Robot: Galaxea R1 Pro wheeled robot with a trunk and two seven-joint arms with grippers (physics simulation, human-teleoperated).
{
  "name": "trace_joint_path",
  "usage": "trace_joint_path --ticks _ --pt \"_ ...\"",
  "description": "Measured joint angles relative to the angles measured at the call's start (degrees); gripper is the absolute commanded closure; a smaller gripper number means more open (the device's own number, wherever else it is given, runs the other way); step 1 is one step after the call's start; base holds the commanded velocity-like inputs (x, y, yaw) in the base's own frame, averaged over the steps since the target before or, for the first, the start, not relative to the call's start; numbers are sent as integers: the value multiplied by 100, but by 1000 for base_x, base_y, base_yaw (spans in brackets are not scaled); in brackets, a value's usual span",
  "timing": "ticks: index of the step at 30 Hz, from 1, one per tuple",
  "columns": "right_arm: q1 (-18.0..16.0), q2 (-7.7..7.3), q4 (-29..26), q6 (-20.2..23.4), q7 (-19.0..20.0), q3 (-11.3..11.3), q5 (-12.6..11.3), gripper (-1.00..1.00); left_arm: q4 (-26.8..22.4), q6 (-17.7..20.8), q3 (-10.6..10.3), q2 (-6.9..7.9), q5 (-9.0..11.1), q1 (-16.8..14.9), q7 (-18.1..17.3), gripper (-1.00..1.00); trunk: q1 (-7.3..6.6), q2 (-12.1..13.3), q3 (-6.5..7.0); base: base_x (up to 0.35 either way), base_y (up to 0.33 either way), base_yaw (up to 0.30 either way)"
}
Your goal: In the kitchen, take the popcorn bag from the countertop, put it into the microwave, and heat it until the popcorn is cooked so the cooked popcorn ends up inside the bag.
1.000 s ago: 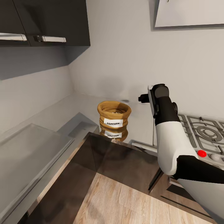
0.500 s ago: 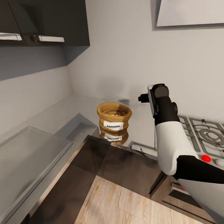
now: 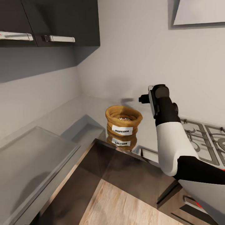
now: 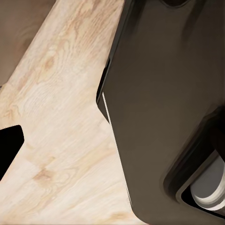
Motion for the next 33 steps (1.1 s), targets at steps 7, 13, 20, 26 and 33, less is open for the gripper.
trace_joint_path --ticks 7,13,20,26,33 --pt "0 0 42 0 9 -14 -27 -100 0 -2 0 0 0 0 0 -100 1 0 0 9 0 232" --pt "58 -1 57 2 25 -24 -34 -100 -1 -1 -1 0 0 0 0 -100 1 0 0 0 0 40" --pt "71 -1 65 2 41 -26 -44 -100 -5 -2 7 0 0 0 1 -100 1 0 0 0 0 0" --pt "70 0 94 2 38 -26 -43 -100 -1 4 8 0 0 0 -1 -100 1 0 0 0 -122 0" --pt "71 -1 474 2 3 -24 -38 -100 -6 1 8 0 0 0 0 -100 1 0 0 0 -28 0"
